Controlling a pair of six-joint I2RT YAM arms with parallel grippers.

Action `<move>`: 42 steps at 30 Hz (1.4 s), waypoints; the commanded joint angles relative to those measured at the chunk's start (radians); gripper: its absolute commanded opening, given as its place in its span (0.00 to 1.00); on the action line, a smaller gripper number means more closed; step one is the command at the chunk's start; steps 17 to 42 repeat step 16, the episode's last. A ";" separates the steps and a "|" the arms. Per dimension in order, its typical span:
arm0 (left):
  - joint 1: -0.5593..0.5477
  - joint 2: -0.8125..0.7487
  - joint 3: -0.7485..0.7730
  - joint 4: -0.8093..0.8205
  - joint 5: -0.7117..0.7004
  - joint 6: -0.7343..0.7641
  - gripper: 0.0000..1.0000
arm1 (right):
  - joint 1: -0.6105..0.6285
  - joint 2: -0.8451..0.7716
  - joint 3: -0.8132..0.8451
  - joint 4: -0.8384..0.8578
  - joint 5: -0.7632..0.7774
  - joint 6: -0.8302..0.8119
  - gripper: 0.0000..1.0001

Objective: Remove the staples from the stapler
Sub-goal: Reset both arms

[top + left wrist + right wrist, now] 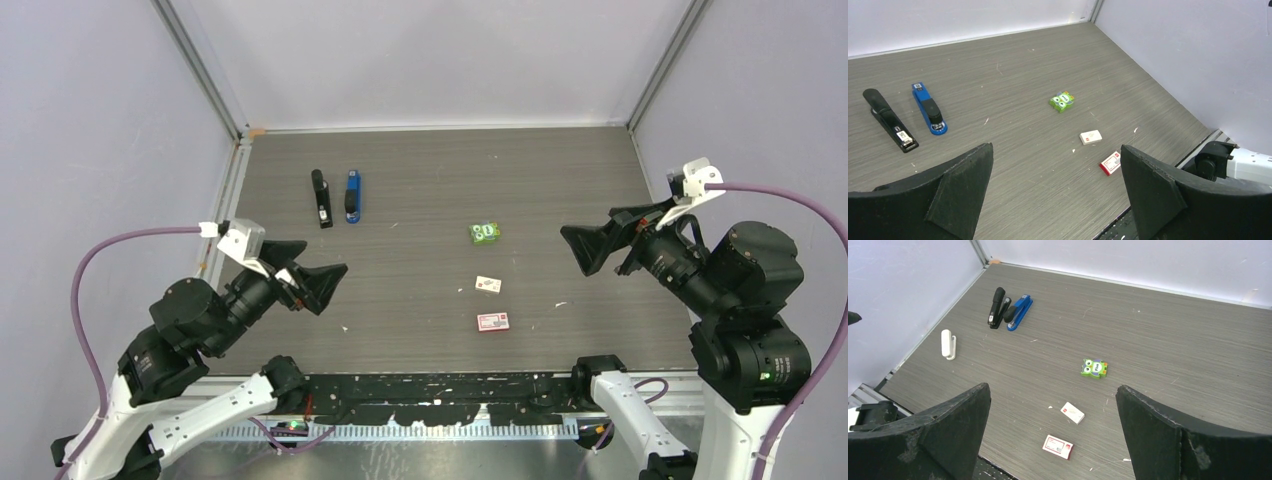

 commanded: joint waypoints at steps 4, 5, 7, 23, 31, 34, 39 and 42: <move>0.003 -0.019 -0.016 0.017 0.008 -0.010 1.00 | -0.007 -0.018 -0.011 0.050 0.017 0.025 0.99; 0.004 -0.022 -0.017 0.017 0.008 -0.010 1.00 | -0.008 -0.019 -0.013 0.050 0.017 0.024 1.00; 0.003 -0.026 -0.022 0.017 0.006 -0.012 1.00 | -0.008 -0.019 -0.015 0.051 0.019 0.026 0.99; 0.003 -0.031 -0.029 0.015 -0.001 -0.006 1.00 | -0.014 -0.024 -0.016 0.040 -0.015 -0.008 1.00; 0.003 -0.031 -0.029 0.015 -0.001 -0.006 1.00 | -0.014 -0.024 -0.016 0.040 -0.015 -0.008 1.00; 0.003 -0.031 -0.029 0.015 -0.001 -0.006 1.00 | -0.014 -0.024 -0.016 0.040 -0.015 -0.008 1.00; 0.003 -0.031 -0.029 0.015 -0.001 -0.006 1.00 | -0.014 -0.024 -0.016 0.040 -0.015 -0.008 1.00; 0.003 -0.031 -0.029 0.015 -0.001 -0.006 1.00 | -0.014 -0.024 -0.016 0.040 -0.015 -0.008 1.00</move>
